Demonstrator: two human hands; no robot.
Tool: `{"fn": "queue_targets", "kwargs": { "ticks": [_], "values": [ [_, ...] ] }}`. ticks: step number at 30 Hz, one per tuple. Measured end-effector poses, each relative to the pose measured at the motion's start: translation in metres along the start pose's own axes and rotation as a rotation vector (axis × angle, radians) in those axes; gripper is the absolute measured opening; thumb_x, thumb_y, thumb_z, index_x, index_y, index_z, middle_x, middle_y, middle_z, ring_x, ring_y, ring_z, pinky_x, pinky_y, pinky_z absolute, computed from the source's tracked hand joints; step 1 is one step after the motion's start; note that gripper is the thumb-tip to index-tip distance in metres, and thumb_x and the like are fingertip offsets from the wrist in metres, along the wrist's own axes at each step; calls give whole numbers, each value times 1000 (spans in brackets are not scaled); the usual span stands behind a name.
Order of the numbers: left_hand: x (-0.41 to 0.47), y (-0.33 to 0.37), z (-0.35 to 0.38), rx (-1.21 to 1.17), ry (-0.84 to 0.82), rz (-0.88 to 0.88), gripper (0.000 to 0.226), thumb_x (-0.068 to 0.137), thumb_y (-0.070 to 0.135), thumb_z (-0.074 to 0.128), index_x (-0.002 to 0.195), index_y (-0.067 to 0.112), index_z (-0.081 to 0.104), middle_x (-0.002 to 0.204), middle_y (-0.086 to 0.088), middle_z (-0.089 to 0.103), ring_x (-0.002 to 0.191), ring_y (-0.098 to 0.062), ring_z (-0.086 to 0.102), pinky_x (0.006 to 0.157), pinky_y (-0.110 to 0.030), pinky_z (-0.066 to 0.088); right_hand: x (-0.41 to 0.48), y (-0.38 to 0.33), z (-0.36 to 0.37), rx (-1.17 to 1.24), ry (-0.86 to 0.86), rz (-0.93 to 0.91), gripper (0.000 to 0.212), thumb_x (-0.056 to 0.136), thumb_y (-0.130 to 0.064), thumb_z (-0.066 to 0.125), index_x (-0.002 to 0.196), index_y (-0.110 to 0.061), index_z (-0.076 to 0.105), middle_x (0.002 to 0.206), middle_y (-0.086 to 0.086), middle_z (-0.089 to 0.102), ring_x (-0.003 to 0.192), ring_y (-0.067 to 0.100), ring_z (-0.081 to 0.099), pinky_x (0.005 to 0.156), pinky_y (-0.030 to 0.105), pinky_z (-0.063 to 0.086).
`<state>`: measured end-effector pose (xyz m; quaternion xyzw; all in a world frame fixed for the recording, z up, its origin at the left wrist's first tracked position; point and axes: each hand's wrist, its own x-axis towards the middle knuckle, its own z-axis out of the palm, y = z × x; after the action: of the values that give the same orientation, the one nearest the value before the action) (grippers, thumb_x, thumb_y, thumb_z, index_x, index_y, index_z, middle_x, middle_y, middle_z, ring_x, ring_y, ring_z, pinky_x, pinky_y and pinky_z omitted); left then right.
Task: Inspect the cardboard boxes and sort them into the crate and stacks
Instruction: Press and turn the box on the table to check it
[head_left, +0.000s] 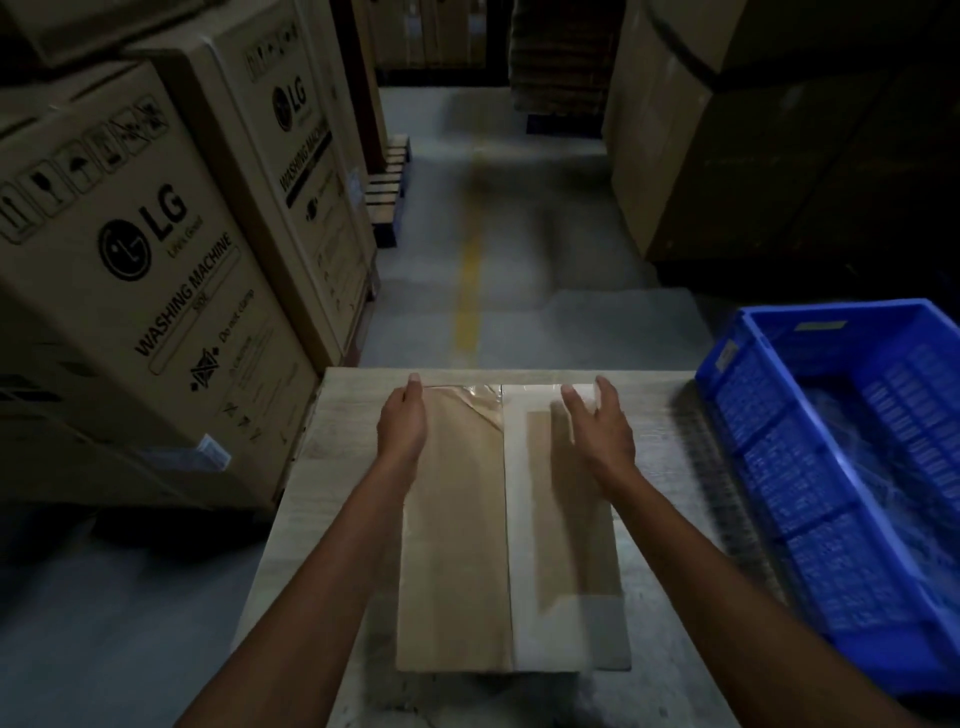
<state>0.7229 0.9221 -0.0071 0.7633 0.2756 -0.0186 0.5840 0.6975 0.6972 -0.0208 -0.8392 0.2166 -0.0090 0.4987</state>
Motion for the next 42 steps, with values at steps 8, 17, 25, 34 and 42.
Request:
{"fn": "queue_targets", "kwargs": {
  "ticks": [8,17,25,34,42],
  "values": [
    [-46,60,-32,-327,-39,263,23,99,25,56,119,20,65,107,1,66,104,-19,64,90,-37,53,-33,-59,-40,221,250,-159,32,95,-52,56,118,-31,54,125,6,59,109,23,58,93,45,54],
    [-106,-7,-53,-249,-158,366,44,100,8,49,139,28,51,132,5,52,109,-5,57,83,-17,52,-101,-14,-44,175,267,-260,35,91,-13,67,123,-15,53,128,9,55,107,12,51,69,5,40],
    [-111,6,-57,573,12,889,41,101,29,47,140,20,56,165,-6,19,154,-25,1,120,-45,15,-110,-18,-57,-390,199,-615,47,90,-29,70,133,-13,57,150,11,45,134,26,47,101,42,48],
    [-95,17,-48,1160,-244,832,63,101,61,23,159,38,10,168,2,0,155,-21,-4,122,-51,-1,-100,-39,-46,-763,-34,-529,69,94,-68,47,149,-28,43,164,2,30,152,23,22,114,50,32],
    [-87,46,-47,1204,-262,923,68,95,67,36,156,39,22,157,-8,29,149,-29,15,120,-60,5,-91,-68,-52,-966,-86,-572,74,90,-77,40,149,-32,38,158,5,35,144,27,32,111,59,29]
  ]
}}
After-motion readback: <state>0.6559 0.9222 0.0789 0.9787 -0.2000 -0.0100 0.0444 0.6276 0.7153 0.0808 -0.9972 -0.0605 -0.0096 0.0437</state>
